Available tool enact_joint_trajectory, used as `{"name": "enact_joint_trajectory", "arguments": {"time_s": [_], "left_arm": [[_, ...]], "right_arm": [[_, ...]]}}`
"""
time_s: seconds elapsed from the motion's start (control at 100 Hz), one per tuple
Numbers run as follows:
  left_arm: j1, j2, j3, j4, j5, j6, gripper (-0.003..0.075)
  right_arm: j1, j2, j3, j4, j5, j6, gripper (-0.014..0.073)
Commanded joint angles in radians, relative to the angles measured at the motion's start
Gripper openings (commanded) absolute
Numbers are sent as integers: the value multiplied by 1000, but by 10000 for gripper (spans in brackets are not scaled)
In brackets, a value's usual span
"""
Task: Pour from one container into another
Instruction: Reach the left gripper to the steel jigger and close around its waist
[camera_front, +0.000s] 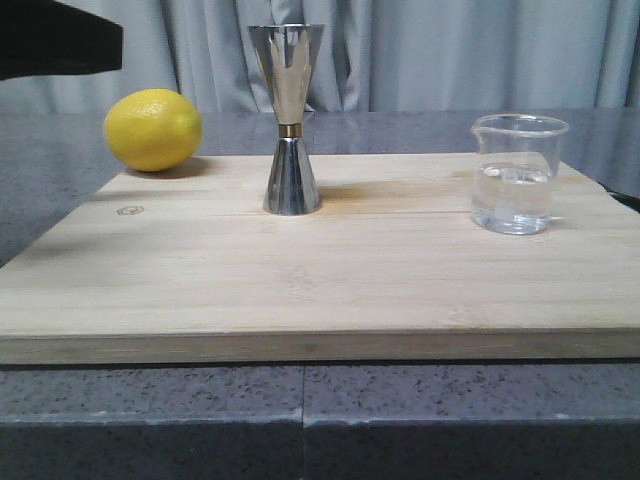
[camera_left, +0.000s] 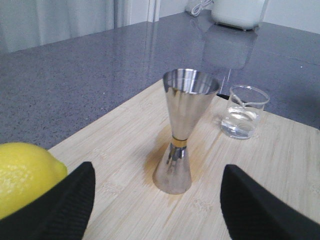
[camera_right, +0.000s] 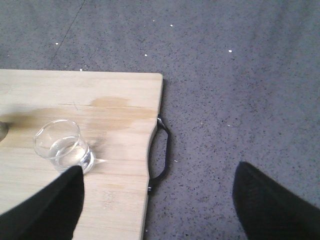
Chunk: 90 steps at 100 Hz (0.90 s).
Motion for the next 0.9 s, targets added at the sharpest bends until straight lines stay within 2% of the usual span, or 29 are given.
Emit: {"name": "enact_joint_trajectory", "arguments": {"time_s": [0.0, 0.33, 0.73, 0.89], "left_arm": [[-6, 9, -25, -77, 112, 32, 494], [-24, 149, -100, -61, 112, 36, 494], [-229, 223, -216, -86, 112, 36, 494], [-274, 276, -269, -101, 112, 36, 494]], "right_arm": [[-5, 11, -37, -5, -71, -6, 554], [-5, 11, -37, -5, -71, -6, 554], [-5, 11, -37, -2, -66, -6, 554], [-5, 11, -37, 0, -64, -6, 554]]}}
